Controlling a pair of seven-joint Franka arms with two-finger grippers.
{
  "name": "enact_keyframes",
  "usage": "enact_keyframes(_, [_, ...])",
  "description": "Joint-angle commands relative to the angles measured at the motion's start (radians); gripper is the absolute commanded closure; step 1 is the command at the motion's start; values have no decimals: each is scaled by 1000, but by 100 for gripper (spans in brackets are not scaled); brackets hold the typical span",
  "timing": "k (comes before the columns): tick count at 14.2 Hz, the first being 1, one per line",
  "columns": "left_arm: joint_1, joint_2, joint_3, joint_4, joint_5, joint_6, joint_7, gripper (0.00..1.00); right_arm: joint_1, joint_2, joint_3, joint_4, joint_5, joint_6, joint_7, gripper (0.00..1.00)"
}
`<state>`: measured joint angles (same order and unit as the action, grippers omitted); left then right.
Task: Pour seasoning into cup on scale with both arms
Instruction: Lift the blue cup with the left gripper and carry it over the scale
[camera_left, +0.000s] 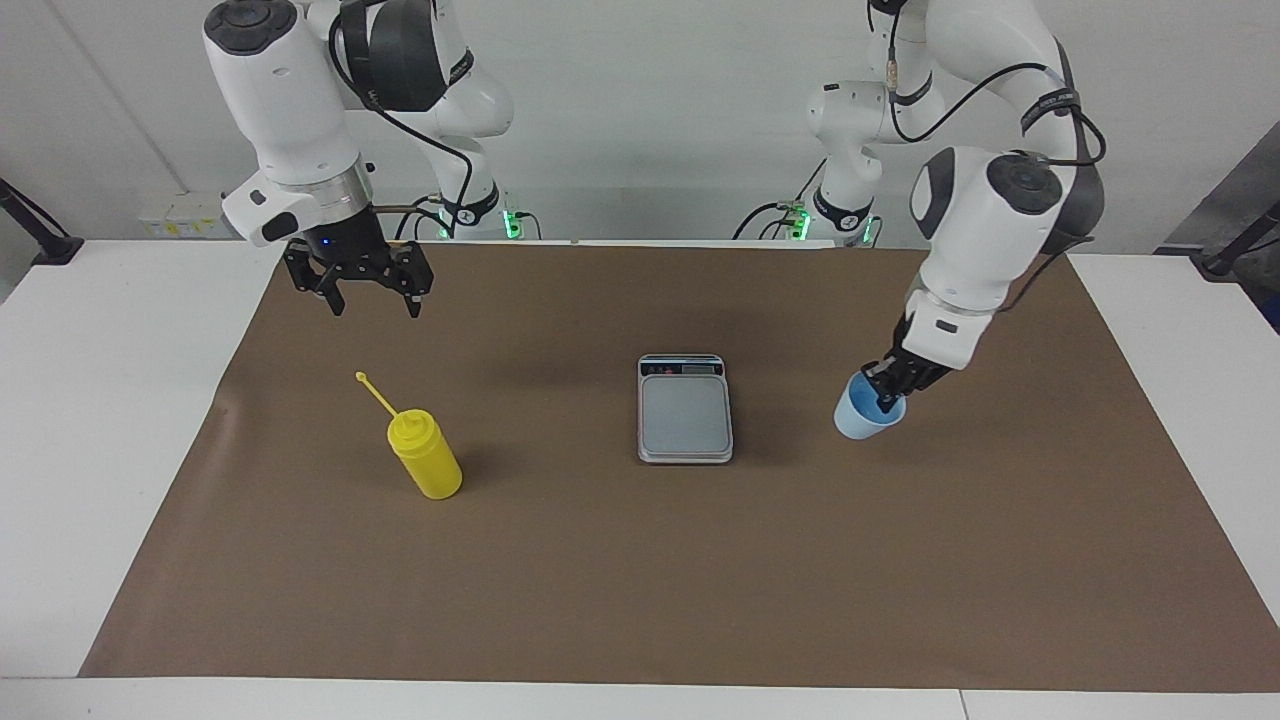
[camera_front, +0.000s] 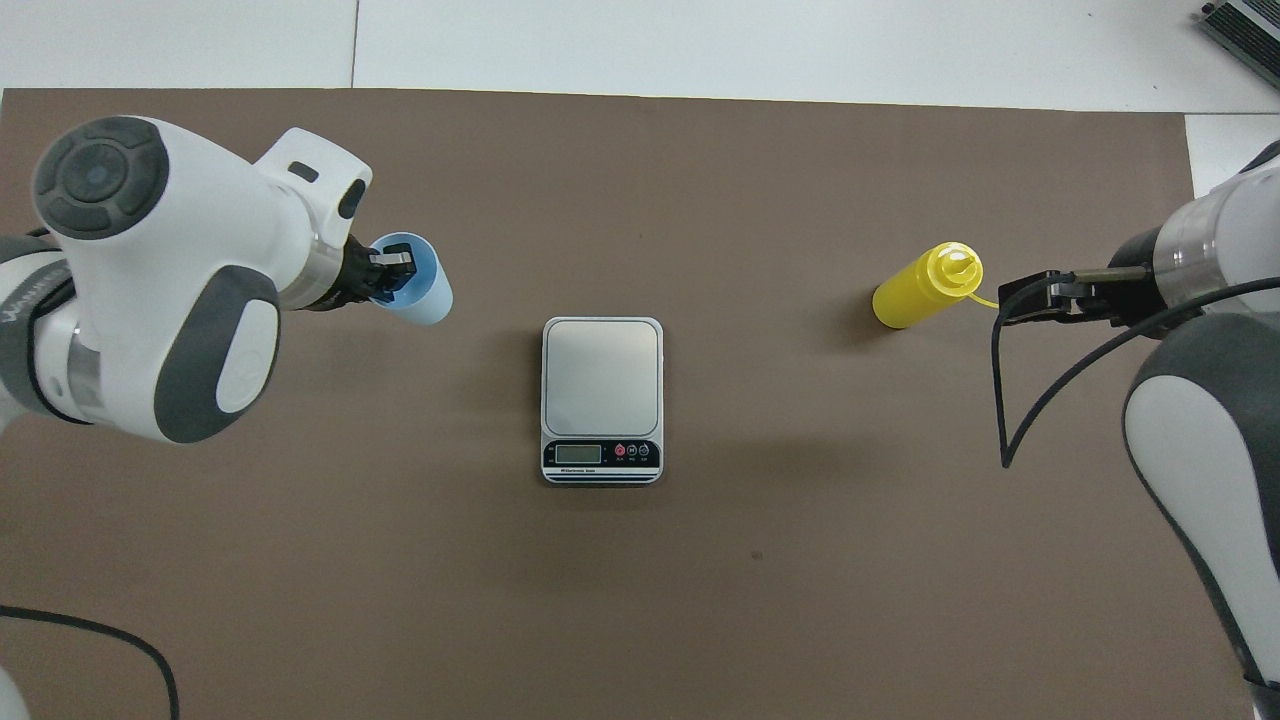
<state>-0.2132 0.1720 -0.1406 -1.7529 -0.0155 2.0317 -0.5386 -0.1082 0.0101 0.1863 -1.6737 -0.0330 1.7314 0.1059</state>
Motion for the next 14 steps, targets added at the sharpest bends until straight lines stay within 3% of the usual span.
enact_keyframes(1, [-81, 14, 15, 10, 25, 31, -72, 100, -5, -15, -4, -11, 19, 0, -31, 0])
enact_keyframes(7, [-201, 20, 16, -45, 26, 137, -159, 100, -5, -15, -4, -11, 19, -1, -31, 0])
enact_keyframes(14, [-262, 141, 16, -39, 112, 246, -230, 100, -5, -15, -4, -11, 19, 0, -31, 0])
